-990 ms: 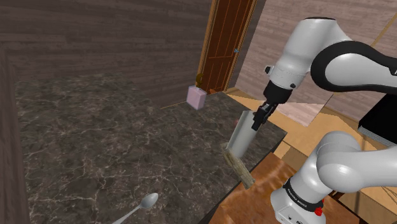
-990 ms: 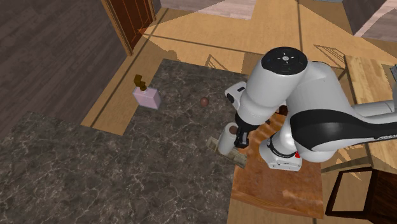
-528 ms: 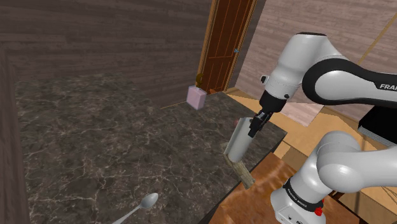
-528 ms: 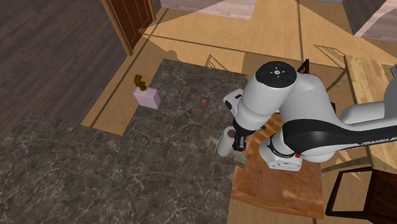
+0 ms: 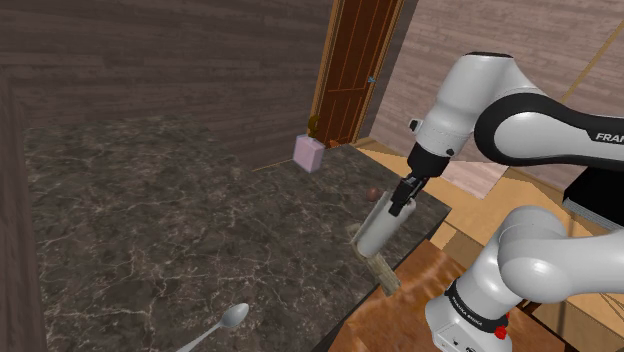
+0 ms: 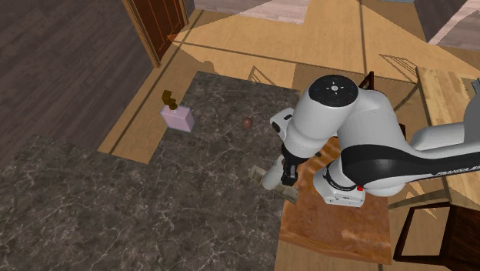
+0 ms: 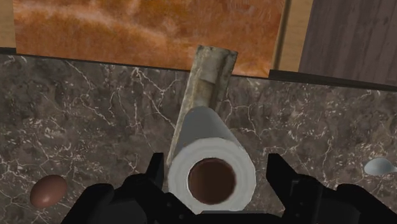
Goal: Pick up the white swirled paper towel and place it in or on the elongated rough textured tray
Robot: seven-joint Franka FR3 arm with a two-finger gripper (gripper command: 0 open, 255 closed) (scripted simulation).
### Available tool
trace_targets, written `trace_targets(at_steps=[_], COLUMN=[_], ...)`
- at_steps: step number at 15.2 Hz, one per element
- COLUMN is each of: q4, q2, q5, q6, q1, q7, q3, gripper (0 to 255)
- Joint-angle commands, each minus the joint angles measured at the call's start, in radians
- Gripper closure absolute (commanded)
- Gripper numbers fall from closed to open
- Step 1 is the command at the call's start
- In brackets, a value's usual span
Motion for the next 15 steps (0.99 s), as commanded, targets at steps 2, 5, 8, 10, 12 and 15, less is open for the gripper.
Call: trace_targets(at_steps=[2,5,8,10,12,15], q4=[0.0,0.033,0.128,0.128,0.128,0.128], q2=[0.0,-0.001,0.004,0.004,0.004,0.004], q5=[0.0,-0.006,-0.022,-0.022,-0.022,-0.022], q6=[0.0,-0.034,-0.124,-0.124,-0.124,-0.124], q1=[0.0,-0.003,-0.011,-0.011,-0.011,-0.011], q7=[0.0,0.0,0.002,0.002,0.002,0.002], q3=[0.0,-0.006,-0.021,-0.021,-0.021,-0.021], gripper=[0,0,0,0,0,0])
